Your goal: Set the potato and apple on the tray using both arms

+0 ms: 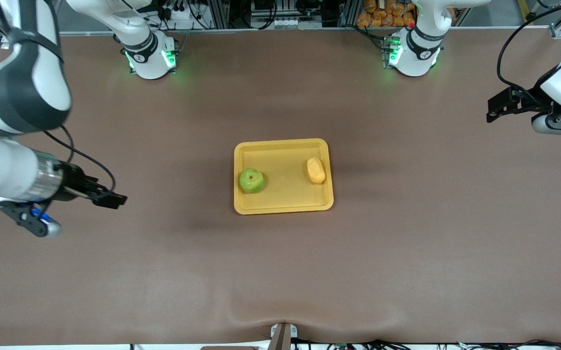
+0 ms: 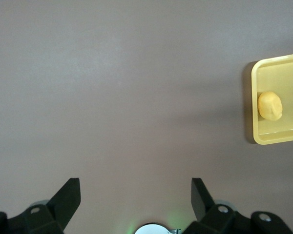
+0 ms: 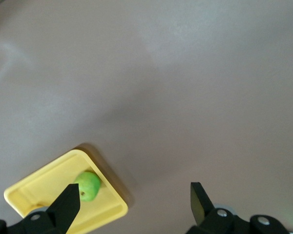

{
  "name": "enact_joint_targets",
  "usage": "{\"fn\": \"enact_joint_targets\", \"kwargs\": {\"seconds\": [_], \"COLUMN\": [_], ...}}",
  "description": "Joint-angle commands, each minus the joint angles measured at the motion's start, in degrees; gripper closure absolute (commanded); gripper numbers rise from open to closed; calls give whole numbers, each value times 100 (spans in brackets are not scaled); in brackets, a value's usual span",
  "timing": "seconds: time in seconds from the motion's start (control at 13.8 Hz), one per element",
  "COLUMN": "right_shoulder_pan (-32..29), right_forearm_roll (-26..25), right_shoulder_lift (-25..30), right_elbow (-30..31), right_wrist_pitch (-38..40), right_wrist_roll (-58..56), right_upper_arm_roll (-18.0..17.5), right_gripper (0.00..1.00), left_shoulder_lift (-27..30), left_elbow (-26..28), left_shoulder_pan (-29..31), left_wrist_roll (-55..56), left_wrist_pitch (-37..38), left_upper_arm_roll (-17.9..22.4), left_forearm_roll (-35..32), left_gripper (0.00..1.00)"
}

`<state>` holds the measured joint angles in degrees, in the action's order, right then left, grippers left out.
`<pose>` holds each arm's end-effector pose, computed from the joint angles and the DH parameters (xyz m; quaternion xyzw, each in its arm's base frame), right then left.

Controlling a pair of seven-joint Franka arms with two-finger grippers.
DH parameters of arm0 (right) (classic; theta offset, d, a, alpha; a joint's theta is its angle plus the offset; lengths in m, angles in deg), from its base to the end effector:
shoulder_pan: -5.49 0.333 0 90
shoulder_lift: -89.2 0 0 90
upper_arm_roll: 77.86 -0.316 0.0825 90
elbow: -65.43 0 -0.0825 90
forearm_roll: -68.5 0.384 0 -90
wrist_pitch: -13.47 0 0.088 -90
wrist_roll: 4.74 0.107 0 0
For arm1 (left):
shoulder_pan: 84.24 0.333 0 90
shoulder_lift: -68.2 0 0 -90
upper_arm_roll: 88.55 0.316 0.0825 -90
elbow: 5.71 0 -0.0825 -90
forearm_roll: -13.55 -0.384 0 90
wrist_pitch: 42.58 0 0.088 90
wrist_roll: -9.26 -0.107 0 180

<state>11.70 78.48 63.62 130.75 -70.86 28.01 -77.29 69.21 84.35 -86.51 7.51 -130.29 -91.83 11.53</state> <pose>0.6659 0.0874 0.5442 -0.9680 0.2293 0.0818 0.0612 0.5428 -0.0491 0.6303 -0.9978 0.0631 0.0111 0.0185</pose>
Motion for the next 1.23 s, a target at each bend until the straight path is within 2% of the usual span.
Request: {"fn": "enact_joint_targets", "kwargs": {"seconds": [0.0,0.14,0.29,0.51,0.87,1.16], "right_shoulder_pan": [-435,-585,-576,-698,-673,-515], "right_forearm_roll": [-154,-251,-618,-814,-831,-840], "right_shoulder_lift": [640,957,1203,1826,2811,3067], "right_elbow": [402,402,437,936,1886,2151], "right_wrist_pitch": [328,688,883,848,822,752], "right_wrist_roll": [-881,-1636,-2165,-3027,-3099,-3108], "right_upper_arm_roll": [-233,-233,-242,-242,-198,-189], "right_gripper": [0,0,0,0,0,0], "left_shoulder_lift": [-14,-14,-14,-14,-22,-22], "left_elbow": [-59,-59,-59,-59,-59,-59], "left_shoulder_pan": [42,42,42,42,51,51], "left_wrist_roll": [52,43,43,43,43,43], "left_wrist_pitch": [-9,-9,-9,-9,-1,-1], "left_upper_arm_roll": [-50,-50,-50,-50,-50,-50], "left_forearm_roll": [-61,-70,-70,-70,-61,-61], "left_gripper": [0,0,0,0,0,0]}}
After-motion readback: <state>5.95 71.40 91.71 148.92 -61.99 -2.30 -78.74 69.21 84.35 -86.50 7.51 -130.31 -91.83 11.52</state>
